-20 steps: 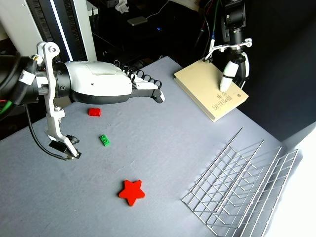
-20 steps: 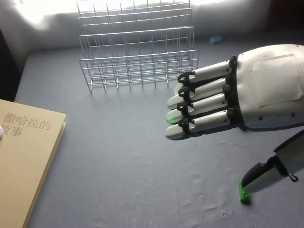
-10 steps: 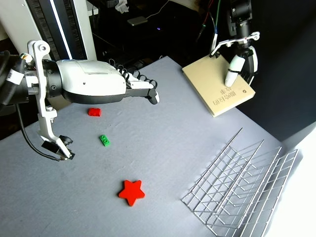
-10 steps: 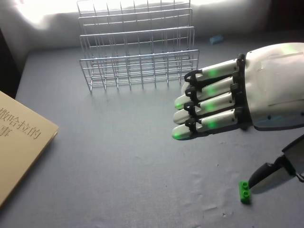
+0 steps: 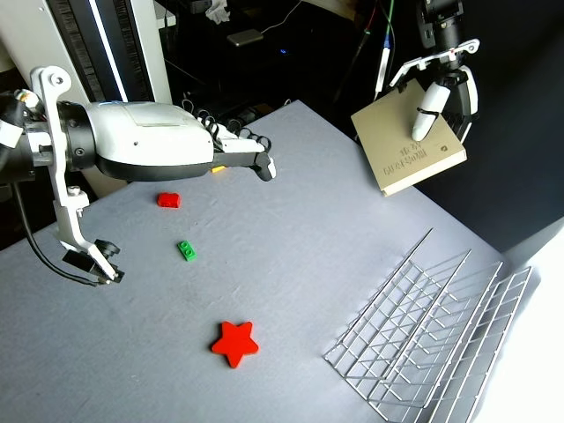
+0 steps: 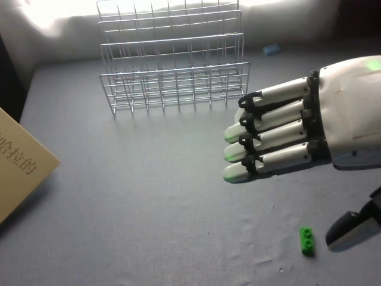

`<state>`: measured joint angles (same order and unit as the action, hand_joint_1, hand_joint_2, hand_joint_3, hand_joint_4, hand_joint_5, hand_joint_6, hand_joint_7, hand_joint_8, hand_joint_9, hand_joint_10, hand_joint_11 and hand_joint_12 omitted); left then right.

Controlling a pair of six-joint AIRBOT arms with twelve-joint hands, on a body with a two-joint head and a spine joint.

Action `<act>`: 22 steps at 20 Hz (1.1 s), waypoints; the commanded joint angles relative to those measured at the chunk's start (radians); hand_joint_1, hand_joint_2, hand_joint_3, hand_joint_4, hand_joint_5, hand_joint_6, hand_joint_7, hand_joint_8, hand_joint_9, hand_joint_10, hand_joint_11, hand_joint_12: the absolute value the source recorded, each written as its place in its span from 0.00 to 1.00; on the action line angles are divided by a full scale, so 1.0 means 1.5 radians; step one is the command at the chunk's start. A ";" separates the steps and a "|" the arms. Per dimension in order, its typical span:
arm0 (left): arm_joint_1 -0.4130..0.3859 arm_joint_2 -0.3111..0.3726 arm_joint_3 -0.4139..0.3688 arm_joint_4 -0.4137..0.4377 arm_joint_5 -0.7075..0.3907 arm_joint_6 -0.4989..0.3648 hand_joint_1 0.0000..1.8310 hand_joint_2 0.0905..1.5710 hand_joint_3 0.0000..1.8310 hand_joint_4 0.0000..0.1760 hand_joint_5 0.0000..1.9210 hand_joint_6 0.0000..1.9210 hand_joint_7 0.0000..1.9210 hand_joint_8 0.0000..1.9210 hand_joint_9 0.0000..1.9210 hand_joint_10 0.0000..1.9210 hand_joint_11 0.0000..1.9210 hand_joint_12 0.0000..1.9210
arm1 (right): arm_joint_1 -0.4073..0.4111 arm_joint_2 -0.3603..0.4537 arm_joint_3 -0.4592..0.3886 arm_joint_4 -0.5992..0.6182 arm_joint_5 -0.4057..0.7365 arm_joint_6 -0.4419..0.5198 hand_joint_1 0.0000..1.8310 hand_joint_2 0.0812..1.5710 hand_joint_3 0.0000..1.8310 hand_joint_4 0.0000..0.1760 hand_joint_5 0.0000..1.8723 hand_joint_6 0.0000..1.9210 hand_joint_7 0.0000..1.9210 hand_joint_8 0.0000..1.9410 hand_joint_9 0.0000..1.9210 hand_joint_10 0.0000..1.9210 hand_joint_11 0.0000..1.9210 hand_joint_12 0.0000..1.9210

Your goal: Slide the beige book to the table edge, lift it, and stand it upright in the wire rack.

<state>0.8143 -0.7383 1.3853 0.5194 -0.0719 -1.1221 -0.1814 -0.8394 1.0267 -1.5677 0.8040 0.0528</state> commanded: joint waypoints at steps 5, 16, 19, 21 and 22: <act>-0.011 0.017 0.021 -0.006 -0.082 -0.001 0.74 0.76 0.00 0.00 0.41 0.60 0.38 0.73 0.39 0.76 0.35 0.74 | -0.006 0.027 -0.018 0.100 0.018 -0.036 0.10 0.66 0.00 0.00 0.12 0.00 0.12 0.00 0.12 0.00 0.00 0.36; -0.028 0.027 0.067 -0.044 -0.208 0.017 0.74 0.75 0.00 0.00 0.42 0.59 0.39 0.72 0.40 0.76 0.37 0.72 | -0.010 0.056 -0.027 0.103 0.027 -0.040 0.10 0.66 0.00 0.00 0.12 0.00 0.13 0.00 0.12 0.00 0.00 0.37; -0.031 0.029 0.083 -0.091 -0.255 0.049 0.73 0.76 0.00 0.00 0.42 0.60 0.36 0.75 0.38 0.78 0.34 0.75 | -0.010 0.058 -0.027 0.103 0.029 -0.040 0.11 0.65 0.00 0.00 0.13 0.00 0.14 0.00 0.13 0.00 0.00 0.39; -0.031 0.030 0.089 -0.128 -0.275 0.075 0.74 0.76 0.00 0.00 0.42 0.60 0.37 0.74 0.39 0.77 0.36 0.73 | -0.009 0.058 -0.027 0.103 0.029 -0.040 0.11 0.65 0.00 0.00 0.14 0.00 0.14 0.00 0.14 0.00 0.00 0.40; -0.031 0.030 0.093 -0.149 -0.289 0.091 0.73 0.76 0.00 0.00 0.40 0.62 0.37 0.74 0.39 0.78 0.36 0.73 | -0.009 0.058 -0.027 0.103 0.030 -0.040 0.11 0.65 0.00 0.00 0.15 0.01 0.15 0.01 0.14 0.01 0.00 0.41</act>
<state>0.7788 -0.7097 1.5124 0.3382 -0.4221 -0.9710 -0.2043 -0.7597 0.9901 -1.4895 0.8112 -0.0044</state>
